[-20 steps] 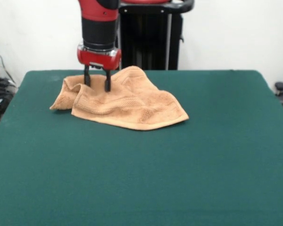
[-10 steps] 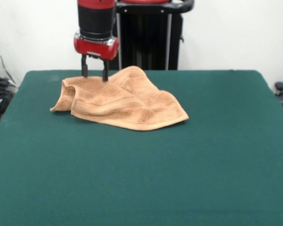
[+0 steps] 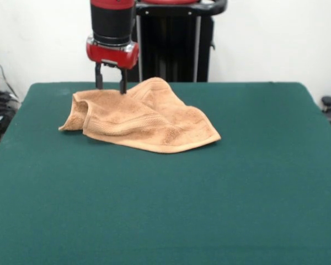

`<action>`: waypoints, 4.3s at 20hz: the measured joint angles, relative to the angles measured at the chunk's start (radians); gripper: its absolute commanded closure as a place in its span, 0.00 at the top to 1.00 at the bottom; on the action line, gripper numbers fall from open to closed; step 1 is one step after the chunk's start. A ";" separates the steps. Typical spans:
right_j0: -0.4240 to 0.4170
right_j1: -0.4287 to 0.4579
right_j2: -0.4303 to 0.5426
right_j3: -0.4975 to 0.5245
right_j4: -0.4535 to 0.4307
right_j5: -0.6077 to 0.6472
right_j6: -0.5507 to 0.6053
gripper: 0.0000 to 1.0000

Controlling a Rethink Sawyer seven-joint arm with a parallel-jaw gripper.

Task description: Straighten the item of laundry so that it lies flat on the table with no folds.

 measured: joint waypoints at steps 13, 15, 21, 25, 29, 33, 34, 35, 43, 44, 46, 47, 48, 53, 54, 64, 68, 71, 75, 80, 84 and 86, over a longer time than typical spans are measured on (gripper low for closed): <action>-0.023 0.015 0.005 -0.025 0.000 0.015 0.000 1.00; -0.023 0.015 0.005 -0.030 0.000 0.024 0.000 1.00; -0.023 0.015 0.005 -0.060 0.000 0.096 0.000 1.00; -0.023 0.016 0.005 -0.086 -0.001 0.117 0.000 1.00; -0.026 0.031 0.006 -0.117 -0.001 0.118 0.000 1.00; -0.030 0.048 0.010 -0.149 0.000 0.118 0.000 1.00; -0.030 0.051 0.010 -0.155 -0.001 0.118 0.000 1.00; -0.032 0.063 0.012 -0.171 -0.001 0.118 0.000 1.00; -0.037 0.098 0.032 -0.219 -0.001 0.118 0.000 1.00; -0.037 0.105 0.035 -0.225 -0.001 0.118 0.000 1.00; -0.037 0.111 0.037 -0.229 -0.001 0.118 0.000 1.00; -0.037 0.116 0.038 -0.232 -0.001 0.118 0.000 1.00; -0.037 0.120 0.038 -0.233 -0.001 0.118 0.000 1.00; -0.037 0.131 0.038 -0.234 -0.001 0.118 0.000 1.00; -0.037 0.132 0.038 -0.234 -0.001 0.118 0.000 1.00; -0.037 0.142 0.038 -0.235 0.000 0.118 0.000 1.00; -0.037 0.164 0.038 -0.235 0.000 0.118 0.000 1.00; -0.037 0.179 0.038 -0.235 0.000 0.118 0.000 1.00; -0.037 0.197 0.038 -0.235 0.000 0.117 0.000 1.00; -0.036 0.202 0.038 -0.235 0.000 0.117 0.000 1.00; -0.036 0.202 0.038 -0.235 0.000 0.117 0.000 1.00; -0.036 0.202 0.038 -0.235 0.000 0.117 0.000 1.00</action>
